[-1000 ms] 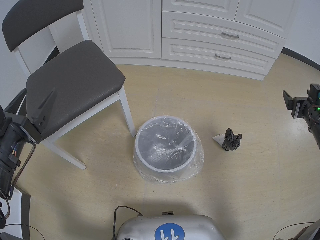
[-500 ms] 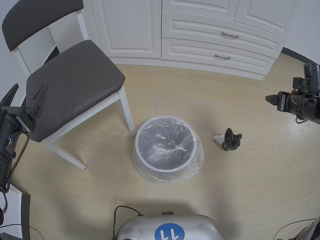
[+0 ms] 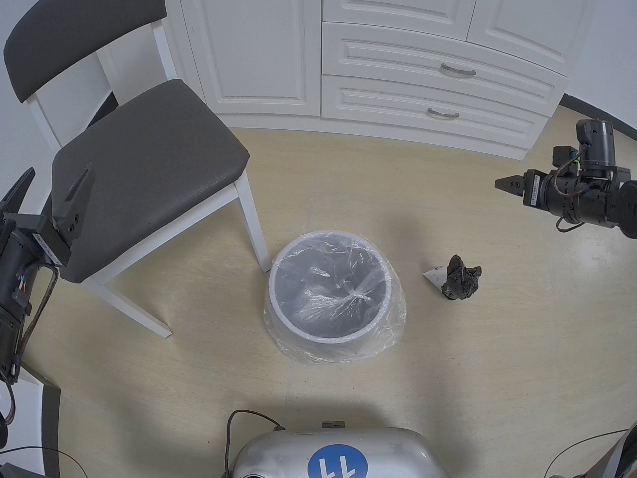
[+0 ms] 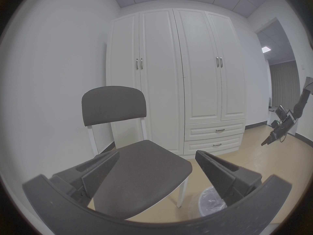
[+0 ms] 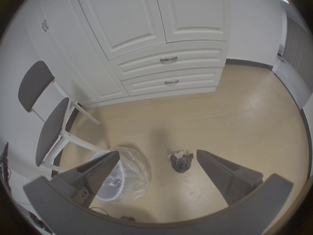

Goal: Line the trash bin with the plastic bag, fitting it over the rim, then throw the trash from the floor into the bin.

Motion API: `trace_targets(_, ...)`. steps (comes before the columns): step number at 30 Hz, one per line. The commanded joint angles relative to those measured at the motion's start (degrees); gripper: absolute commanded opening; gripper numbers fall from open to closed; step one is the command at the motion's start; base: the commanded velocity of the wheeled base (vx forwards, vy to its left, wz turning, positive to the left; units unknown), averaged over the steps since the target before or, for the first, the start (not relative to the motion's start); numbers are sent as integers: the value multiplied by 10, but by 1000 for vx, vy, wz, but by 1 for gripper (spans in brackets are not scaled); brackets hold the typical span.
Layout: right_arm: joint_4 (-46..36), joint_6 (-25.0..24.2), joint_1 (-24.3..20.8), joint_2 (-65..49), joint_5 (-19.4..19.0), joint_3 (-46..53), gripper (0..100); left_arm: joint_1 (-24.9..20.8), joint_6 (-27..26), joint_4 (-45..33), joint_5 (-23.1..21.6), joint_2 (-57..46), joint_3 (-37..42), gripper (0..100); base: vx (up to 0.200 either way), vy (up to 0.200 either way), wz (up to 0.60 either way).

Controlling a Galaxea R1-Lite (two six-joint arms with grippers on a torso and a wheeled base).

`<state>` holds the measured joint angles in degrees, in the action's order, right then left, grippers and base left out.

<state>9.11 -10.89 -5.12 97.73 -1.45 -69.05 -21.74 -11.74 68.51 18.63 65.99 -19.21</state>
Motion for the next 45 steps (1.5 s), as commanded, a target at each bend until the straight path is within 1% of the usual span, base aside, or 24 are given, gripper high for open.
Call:
trace_targets(1,103,39,0,76,15,60,100,2,-7,1,0,1,2,100,0,0,0)
trace_targets(3,130,47,0,98,22,62,100,2,-11,1,0,-1,2,100,0,0,0)
trace_targets(4,130,47,0,98,22,62,100,2,-11,1,0,-1,2,100,0,0,0)
trace_targets(5,141,51,0,124,29,55,100,3,-14,1,1,-1,2,100,0,0,0)
trace_targets(10,144,51,3,192,52,16,100,2,-17,0,0,3,2,100,0,0,0)
trace_targets(14,152,47,4,231,60,-10,100,2,-17,0,0,5,4,100,0,0,0)
trace_targets(16,190,46,4,258,61,-17,100,3,-18,0,0,4,3,100,0,0,0)
trace_targets(17,195,46,5,261,61,-17,100,3,-18,0,0,4,3,100,0,0,0)
trace_targets(19,250,46,5,287,62,-18,100,3,-18,1,0,0,2,100,0,0,0)
trace_targets(22,282,46,8,316,63,-33,100,3,-19,1,0,-1,2,100,0,0,0)
trace_targets(28,285,46,20,357,69,-72,100,3,-19,0,0,4,6,100,0,0,0)
trace_targets(29,286,46,23,374,80,-86,100,3,-21,0,0,3,7,100,0,0,0)
trace_targets(30,286,46,24,378,80,-89,100,3,-22,0,0,3,7,100,0,0,0)
trace_targets(36,287,46,27,418,80,-111,100,2,-26,0,0,4,12,100,0,0,0)
trace_targets(45,286,46,22,448,74,-124,100,2,-26,1,0,10,15,100,0,0,0)
